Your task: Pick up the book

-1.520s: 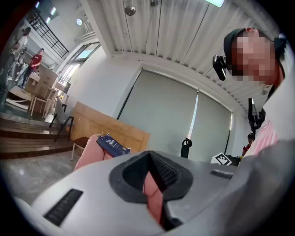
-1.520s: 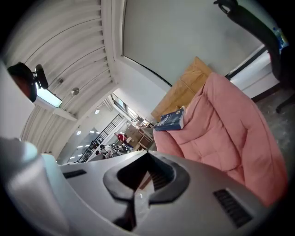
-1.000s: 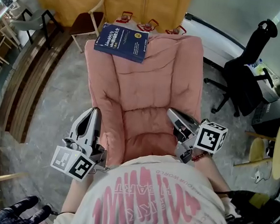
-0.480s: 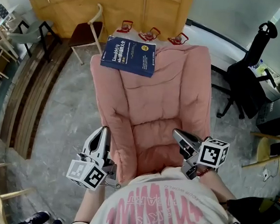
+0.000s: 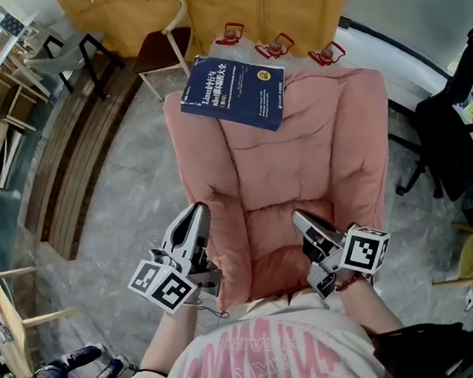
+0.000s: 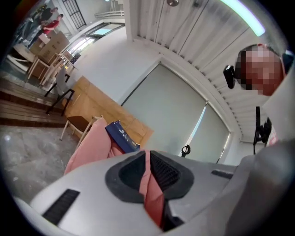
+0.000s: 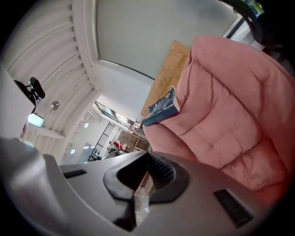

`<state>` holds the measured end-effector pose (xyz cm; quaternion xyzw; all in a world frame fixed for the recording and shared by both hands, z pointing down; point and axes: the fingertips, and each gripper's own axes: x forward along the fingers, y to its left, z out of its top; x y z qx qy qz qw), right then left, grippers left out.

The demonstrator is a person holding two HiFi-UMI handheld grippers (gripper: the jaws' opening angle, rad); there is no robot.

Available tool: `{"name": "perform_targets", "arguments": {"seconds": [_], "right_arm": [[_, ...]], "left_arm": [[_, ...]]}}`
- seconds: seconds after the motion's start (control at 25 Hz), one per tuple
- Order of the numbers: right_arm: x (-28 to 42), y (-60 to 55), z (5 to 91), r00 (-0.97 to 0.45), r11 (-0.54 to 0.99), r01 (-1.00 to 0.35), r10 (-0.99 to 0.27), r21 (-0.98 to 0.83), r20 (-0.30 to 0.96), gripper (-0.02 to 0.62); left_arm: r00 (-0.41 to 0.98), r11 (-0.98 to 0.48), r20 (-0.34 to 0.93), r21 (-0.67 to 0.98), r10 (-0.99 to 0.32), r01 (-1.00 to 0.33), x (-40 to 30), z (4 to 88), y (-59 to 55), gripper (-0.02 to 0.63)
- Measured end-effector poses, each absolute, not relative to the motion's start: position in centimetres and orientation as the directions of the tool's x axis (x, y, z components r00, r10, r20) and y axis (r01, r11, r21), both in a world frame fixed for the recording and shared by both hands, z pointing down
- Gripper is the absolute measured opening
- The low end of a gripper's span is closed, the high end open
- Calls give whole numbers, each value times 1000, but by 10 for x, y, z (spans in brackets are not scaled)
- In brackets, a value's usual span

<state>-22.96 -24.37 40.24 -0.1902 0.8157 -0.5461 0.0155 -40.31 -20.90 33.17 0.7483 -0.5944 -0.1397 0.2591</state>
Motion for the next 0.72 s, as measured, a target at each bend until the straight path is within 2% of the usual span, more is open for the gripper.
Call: {"name": "perform_targets", "arguments": {"seconds": [0.12,0.36,0.6,0.72], "right_arm": [[-225,-263,399,-929,332,-267,-337,-905,150,11],[-215,-291,405,-936,312,-217,-334,-925,107,11],[-231,-303,423,-958,344,-200,-267,-917,108,11],[-244,-310,426,-969,384,-150,-242,-911,57,11]], "left_arm": [[233,-140,91,573,-968,-807,-404,325,-229,33],[172,-52,140,609,-975,-792,-402,328,-272,126],[217,-24,216,652,-952,-758,-392,349,-324,223],[224,6,275,643,-935,-765,-395,367,-345,275]]}}
